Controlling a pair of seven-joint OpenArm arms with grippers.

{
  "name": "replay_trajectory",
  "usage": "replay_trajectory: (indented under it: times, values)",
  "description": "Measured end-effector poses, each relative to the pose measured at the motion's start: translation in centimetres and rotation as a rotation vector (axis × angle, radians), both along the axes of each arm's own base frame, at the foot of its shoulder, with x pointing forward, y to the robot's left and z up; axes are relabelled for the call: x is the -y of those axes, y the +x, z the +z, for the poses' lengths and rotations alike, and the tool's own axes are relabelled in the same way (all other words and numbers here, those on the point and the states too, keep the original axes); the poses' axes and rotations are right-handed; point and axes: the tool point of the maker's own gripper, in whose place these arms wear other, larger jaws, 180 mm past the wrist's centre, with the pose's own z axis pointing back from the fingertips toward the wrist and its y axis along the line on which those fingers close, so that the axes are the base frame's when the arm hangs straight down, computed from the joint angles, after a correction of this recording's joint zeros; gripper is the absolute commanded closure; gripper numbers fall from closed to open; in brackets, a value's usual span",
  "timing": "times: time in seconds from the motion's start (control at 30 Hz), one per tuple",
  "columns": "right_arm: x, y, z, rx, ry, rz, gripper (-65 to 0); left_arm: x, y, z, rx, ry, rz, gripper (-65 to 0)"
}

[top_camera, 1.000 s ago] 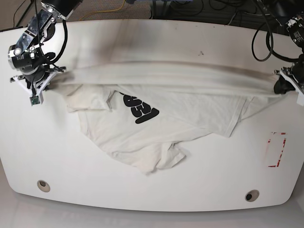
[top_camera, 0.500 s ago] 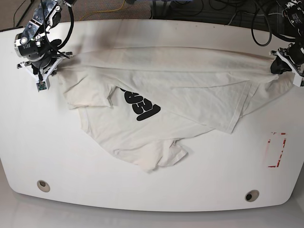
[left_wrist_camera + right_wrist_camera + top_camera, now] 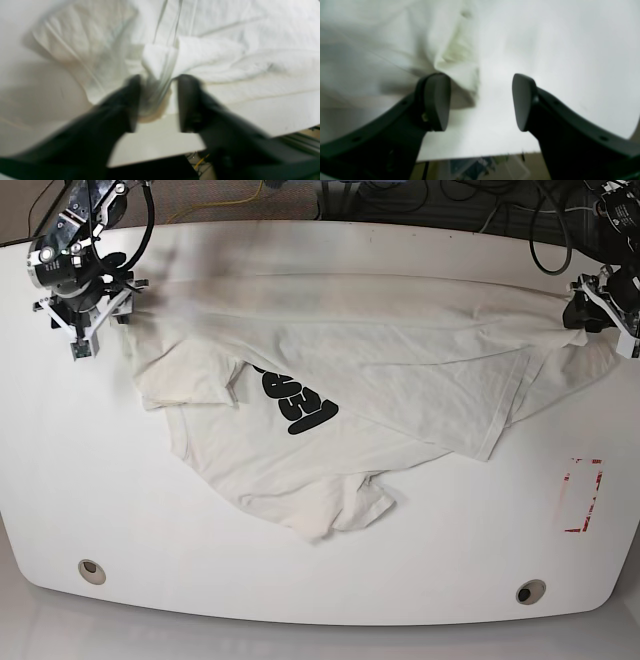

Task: Layout the t-shirt on the table in an organized manner, then fold the t-shirt properly
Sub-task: 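Lay the shirt down across the table and open both grippers, then move the right gripper onto the shirt's folded edge and pinch it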

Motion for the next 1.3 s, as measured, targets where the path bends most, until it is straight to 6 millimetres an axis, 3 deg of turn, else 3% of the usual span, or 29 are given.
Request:
replay_trajectory:
  times: [0.2,0.4,0.9,1.03,1.2,1.3]
  values:
    - [1.0,-0.6,0.2,-0.01,-0.02,-0.029,-37.4,-0.2,-0.3,0.0,-0.008,0.005,-0.001,-31.9]
    - [0.9,-0.4,0.2,-0.001,-0.015,-0.024,-37.3,-0.8,-0.4,0.3,-0.011,0.022,-0.005,-31.9]
    - [0.2,-2.7,-1.1,-0.06,0.007,-0.038,-37.3,-3.0,-1.7,1.2,-0.005,0.059,0.064,-32.2]
    - [-0.2,-2.3,-1.1,-0.042,0.022,-0.038,-37.3,-2.4,0.3,2.7,0.058,0.076,0.043,-32.1]
    - [0.7,-1.7,-0.4,-0.01,0.012,-0.072,-37.3,-1.0,4.0,5.3,0.181,0.075,-0.009,-31.9]
    - [1.3,-1.3,0.1,0.009,0.003,-0.086,-37.3,-0.8,5.3,6.1,0.217,0.076,-0.013,-31.9]
